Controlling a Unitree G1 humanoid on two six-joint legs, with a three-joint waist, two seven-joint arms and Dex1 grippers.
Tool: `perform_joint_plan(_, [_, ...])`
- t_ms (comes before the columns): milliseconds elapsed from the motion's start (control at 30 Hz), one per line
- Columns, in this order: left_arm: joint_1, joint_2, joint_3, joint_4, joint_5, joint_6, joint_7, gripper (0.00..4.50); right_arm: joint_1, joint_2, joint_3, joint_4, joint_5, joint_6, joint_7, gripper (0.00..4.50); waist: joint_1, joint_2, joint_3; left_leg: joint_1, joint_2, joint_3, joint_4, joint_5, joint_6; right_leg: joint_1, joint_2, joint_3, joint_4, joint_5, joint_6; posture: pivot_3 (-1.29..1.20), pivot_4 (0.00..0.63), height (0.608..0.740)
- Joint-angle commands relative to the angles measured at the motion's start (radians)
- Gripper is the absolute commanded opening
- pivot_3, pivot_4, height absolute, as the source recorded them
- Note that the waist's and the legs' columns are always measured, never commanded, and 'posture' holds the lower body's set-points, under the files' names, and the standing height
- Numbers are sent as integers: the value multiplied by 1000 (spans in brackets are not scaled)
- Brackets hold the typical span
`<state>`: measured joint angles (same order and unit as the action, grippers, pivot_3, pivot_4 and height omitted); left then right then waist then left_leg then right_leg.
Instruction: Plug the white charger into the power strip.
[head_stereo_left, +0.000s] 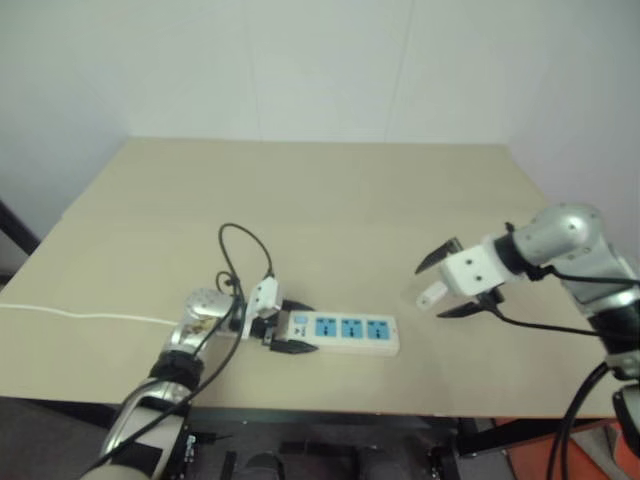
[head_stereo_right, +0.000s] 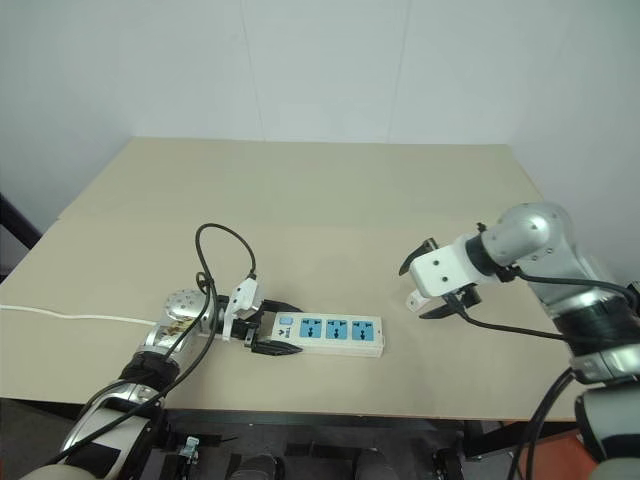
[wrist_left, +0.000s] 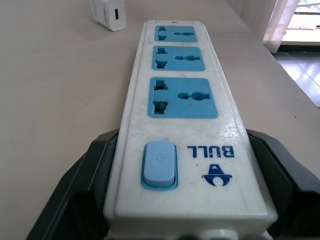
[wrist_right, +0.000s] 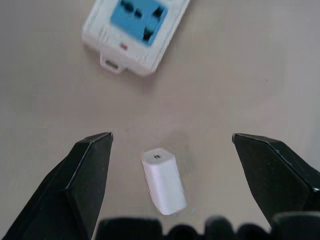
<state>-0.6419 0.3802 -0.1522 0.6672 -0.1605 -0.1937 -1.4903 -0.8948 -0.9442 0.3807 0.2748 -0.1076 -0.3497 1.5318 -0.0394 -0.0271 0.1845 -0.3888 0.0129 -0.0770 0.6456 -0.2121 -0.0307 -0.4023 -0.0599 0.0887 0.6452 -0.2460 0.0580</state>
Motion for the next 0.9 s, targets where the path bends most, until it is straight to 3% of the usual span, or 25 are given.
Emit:
perform_joint_plan(33, [10,-10,-22,8,19,9,27,3304,-84,30,59,107,-90,-123,38,4500,2,0,0,0,0,-1,0,0,0,0,0,0,0,1,-2,0,150,740])
perform_joint_plan(400, [39,-4,-22,-35,15,23,51,3304,-247,142,190,402,-276,-331,-16,4500,-1,0,0,1,0,0,0,0,0,0,0,0,1,2,-4,0,150,740])
perform_joint_plan(900, [66,-1,-30,-87,8,57,59,3304,-297,237,231,563,-389,-384,-86,4500,-2,1,0,1,0,0,0,0,0,0,0,0,2,2,-4,0,150,740])
